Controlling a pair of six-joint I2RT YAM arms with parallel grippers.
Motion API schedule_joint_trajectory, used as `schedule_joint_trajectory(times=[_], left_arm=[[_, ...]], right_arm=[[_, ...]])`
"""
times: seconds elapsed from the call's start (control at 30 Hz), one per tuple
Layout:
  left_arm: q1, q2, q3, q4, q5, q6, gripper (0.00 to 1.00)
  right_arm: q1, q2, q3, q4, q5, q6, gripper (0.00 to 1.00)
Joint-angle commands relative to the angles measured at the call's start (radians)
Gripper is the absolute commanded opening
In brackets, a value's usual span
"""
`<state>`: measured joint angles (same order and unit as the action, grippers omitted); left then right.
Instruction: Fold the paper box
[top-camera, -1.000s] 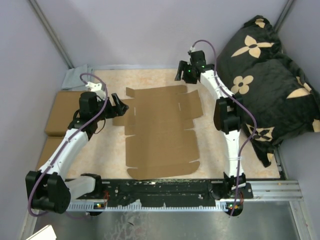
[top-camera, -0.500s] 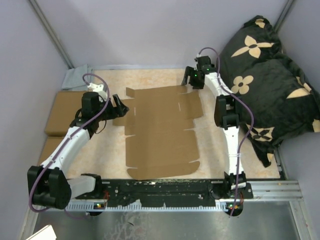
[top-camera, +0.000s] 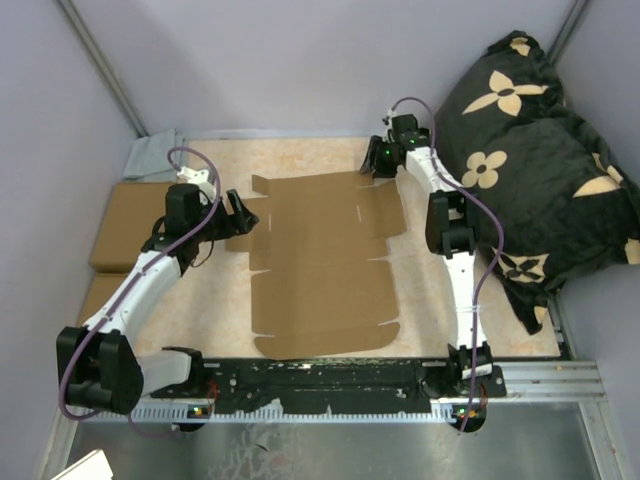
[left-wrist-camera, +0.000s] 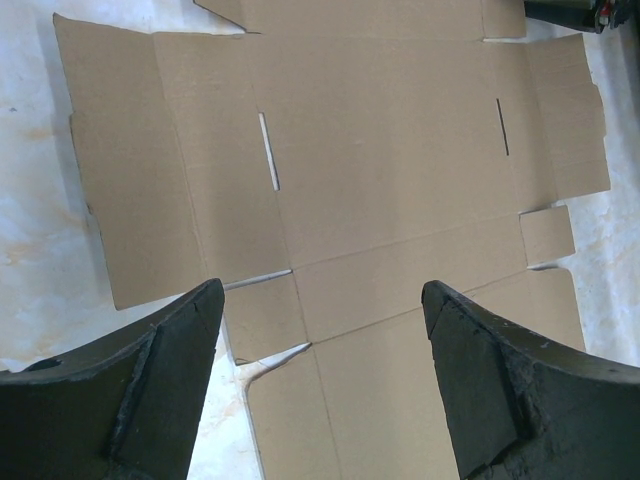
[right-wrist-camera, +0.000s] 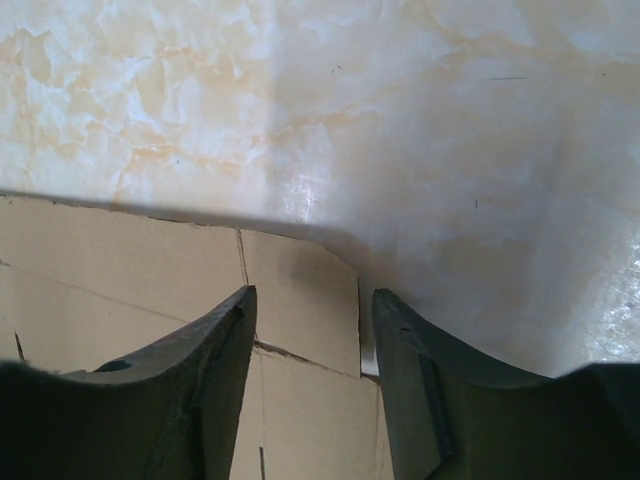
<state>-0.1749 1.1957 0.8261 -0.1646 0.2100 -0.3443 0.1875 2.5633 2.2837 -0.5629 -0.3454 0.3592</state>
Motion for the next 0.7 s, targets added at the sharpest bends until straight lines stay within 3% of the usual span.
schedule_joint_trajectory(times=[0.0,0.43,0.67], left_arm=[[-0.005,0.009,0.025,0.007,0.008,-0.007,0.86],[-0.005,0.017,0.027,0.007,0.015,-0.011,0.86],[-0.005,0.033,0.029,0.006,0.019,-0.015,0.86]], right_arm=[[0.014,-0.014,-0.014,0.021,-0.047,-0.013,0.47],[0.064,-0.143,-0.102,0.027,0.057,-0.070,0.33],[0.118,-0.168,-0.099,0.005,0.188,-0.114,0.33]])
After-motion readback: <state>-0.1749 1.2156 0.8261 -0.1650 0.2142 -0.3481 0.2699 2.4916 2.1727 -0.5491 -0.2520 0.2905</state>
